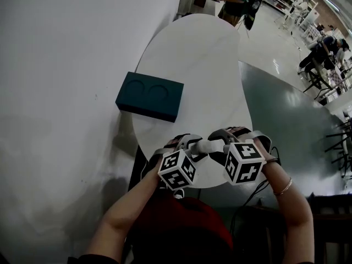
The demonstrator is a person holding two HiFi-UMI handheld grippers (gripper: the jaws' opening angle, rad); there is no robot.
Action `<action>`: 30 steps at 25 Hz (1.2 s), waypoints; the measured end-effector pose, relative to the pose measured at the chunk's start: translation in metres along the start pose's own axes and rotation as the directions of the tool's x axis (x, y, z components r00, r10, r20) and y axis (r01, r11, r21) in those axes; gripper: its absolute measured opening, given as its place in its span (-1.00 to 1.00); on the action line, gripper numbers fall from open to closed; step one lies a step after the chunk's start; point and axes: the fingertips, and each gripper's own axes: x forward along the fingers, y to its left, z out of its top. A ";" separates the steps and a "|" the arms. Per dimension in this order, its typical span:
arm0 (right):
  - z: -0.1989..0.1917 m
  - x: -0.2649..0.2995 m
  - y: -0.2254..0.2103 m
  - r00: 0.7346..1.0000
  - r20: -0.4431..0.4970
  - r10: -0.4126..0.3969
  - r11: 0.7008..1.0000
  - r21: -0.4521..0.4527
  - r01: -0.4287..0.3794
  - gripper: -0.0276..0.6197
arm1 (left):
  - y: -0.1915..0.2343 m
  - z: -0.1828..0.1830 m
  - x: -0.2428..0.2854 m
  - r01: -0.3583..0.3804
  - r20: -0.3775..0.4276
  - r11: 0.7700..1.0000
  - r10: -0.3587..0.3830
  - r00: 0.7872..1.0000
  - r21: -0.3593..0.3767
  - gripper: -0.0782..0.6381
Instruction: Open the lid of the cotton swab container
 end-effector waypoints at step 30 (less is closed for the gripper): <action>0.002 0.002 -0.002 0.998 0.034 0.059 0.998 0.029 -0.060 -0.33 | -0.001 -0.012 -0.003 -0.011 0.018 0.999 0.010 1.000 0.038 -0.10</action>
